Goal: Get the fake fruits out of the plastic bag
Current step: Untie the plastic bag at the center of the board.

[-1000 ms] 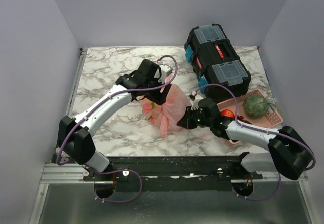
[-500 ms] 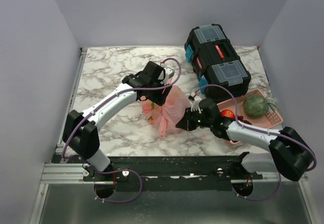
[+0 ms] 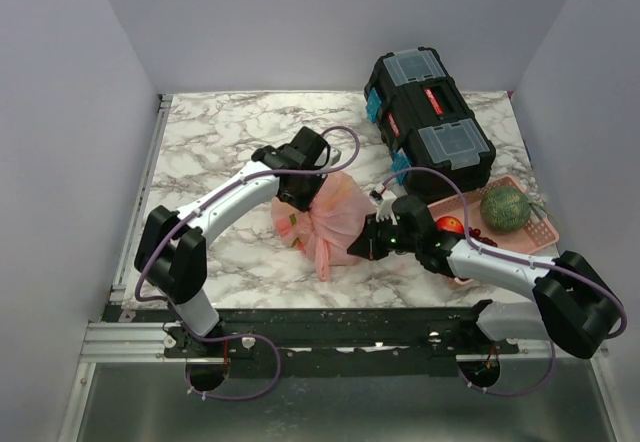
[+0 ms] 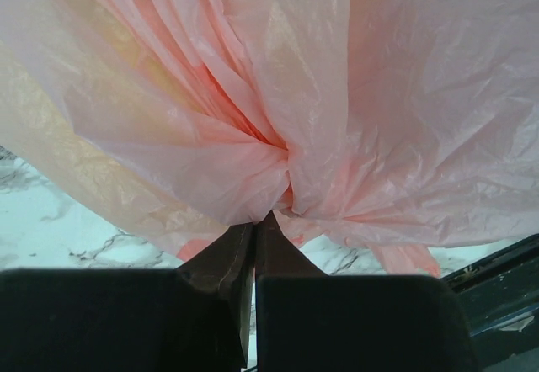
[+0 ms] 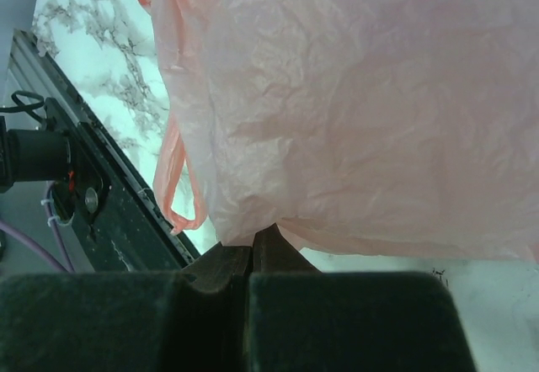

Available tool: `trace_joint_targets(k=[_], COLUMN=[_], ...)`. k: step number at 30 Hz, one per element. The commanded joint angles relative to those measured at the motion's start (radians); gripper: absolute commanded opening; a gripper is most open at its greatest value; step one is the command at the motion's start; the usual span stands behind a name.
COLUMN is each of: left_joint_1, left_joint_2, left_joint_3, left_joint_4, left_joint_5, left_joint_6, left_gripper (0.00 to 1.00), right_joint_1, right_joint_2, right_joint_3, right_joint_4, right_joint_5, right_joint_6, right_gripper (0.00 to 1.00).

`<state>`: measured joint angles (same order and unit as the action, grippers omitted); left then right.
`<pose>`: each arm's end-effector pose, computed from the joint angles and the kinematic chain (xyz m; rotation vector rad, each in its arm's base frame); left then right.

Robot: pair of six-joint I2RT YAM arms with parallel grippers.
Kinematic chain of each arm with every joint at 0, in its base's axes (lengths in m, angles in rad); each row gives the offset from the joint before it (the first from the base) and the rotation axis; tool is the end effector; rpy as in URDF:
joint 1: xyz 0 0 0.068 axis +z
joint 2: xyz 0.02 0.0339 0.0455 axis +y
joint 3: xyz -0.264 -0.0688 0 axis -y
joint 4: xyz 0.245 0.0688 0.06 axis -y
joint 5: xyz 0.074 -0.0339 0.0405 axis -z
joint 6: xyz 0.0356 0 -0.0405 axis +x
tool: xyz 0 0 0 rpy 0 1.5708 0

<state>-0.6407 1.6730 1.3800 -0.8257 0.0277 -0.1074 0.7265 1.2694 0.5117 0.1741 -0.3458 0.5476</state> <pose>0.2773 -0.2080 0.2642 0.7247 2.6203 -0.2635 0.1793 0.1754 0.1816 -0.4244 2.2913 1.0682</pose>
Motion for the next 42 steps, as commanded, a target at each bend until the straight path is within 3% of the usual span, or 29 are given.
trace_joint_targets(k=[1,15,25,29,33,39,42], left_joint_1=[0.021,0.092,0.105,0.148,0.155,0.155,0.156], left_joint_2=[-0.065,-0.125,-0.252,-0.315,-0.354,-0.397,-0.397], left_joint_3=[-0.024,-0.015,-0.149,-0.195,-0.207,-0.262,-0.278], left_joint_4=[-0.063,-0.152,0.013,0.081,0.117,0.181,0.198], left_joint_5=[-0.050,0.089,-0.015,0.050,0.103,0.157,0.164], left_joint_6=[0.055,-0.049,-0.080,-0.080,-0.087,-0.093,-0.089], left_gripper=[0.00,0.00,0.00,0.00,0.00,0.00,0.00], right_joint_1=[0.006,0.006,0.007,0.006,0.014,0.038,0.042], right_joint_2=[-0.011,-0.049,-0.027,-0.013,-0.047,-0.107,-0.082], right_joint_3=[0.024,0.031,0.059,0.133,0.208,0.352,0.441], right_joint_4=[-0.014,-0.116,-0.169,-0.258,-0.320,-0.440,-0.466], right_joint_5=[0.006,0.098,0.160,0.210,0.244,0.333,0.340], right_joint_6=[-0.034,-0.029,-0.035,-0.051,-0.047,-0.087,-0.148], right_gripper=[0.01,0.01,0.09,0.14,0.30,0.67,0.80])
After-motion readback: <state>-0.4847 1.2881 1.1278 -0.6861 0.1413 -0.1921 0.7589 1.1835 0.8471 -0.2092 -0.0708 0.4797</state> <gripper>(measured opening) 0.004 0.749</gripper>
